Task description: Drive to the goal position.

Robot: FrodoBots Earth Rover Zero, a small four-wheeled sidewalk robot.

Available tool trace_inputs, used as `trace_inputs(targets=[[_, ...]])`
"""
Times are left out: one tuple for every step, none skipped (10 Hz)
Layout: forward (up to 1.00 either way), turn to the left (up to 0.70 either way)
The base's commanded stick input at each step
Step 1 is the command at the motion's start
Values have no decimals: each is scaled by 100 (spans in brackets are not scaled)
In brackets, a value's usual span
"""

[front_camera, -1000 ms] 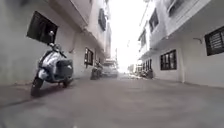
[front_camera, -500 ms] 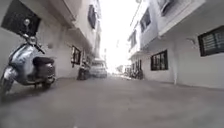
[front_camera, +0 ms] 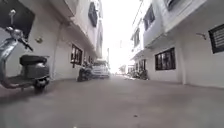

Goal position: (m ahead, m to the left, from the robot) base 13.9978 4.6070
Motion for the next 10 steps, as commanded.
trace_inputs(targets=[[100, -40], [100, -40], [100, -40], [100, -21], [100, 0], [100, 0], [100, 0], [100, 0], [100, 0], [100, 0]])
